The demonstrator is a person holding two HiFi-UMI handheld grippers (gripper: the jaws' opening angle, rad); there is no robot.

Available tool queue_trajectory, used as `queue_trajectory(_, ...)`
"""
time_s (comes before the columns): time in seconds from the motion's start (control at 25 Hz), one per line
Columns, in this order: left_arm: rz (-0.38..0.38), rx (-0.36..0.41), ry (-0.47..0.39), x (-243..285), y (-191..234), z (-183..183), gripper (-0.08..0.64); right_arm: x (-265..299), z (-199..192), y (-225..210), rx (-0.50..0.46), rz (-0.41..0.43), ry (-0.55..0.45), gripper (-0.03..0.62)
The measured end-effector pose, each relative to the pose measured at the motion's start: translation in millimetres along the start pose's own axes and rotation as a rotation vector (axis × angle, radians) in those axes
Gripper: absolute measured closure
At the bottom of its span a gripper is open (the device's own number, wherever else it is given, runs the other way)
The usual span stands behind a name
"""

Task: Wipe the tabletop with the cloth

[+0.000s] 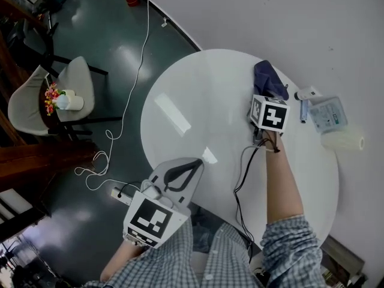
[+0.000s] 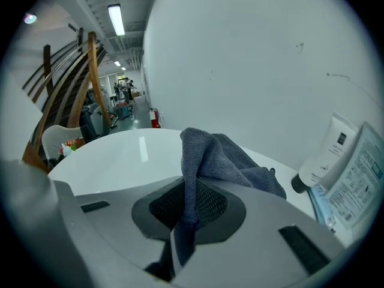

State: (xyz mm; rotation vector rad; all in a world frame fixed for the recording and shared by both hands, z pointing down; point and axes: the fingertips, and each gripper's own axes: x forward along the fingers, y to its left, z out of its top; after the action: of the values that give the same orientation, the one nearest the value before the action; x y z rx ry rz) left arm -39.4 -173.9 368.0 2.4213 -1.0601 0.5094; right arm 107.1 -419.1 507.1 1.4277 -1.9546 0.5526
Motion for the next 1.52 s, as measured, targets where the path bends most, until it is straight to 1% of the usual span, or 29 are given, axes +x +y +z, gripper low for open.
queue_trajectory(0.36, -0.059, 0.07, -0.004, 2.6, -19.7, 11.9, 0.555, -41.8, -46.7, -39.6, 0.062, -0.07, 0.03, 0.569)
queue_trajectory(0.64, -0.078, 0.117, -0.013, 0.6, -28.6, 22.9, 0.555, -75.5, -86.4, -48.5, 0.109, -0.086, 0.06, 0.569)
queue_trajectory(0.88, -0.087, 0.151, -0.035, -4.3, -34.2, 34.6, 0.555, -104.8, -114.8, -49.8, 0.242, -0.062, 0.068, 0.569)
queue_trajectory(1.0, -0.09, 0.16, -0.04, -4.6, -35.3, 37.6, 0.555, -121.6, -125.8, -50.6, 0.273, -0.04, 0.039, 0.569)
queue_trajectory(1.12, -0.089, 0.163, -0.041, -3.3, -34.3, 38.0, 0.555, -145.6, -132.6, -55.0, 0.307, -0.058, -0.003, 0.569)
queue_trajectory(1.24, -0.081, 0.164, -0.045, -0.2, -31.9, 38.7, 0.555, -169.9, -136.2, -55.6, 0.32, -0.074, -0.043, 0.569)
queue_trajectory(1.52, -0.083, 0.177, -0.048, -1.3, -32.7, 41.4, 0.555, -221.1, -119.7, -38.9, 0.315, -0.07, -0.154, 0.569)
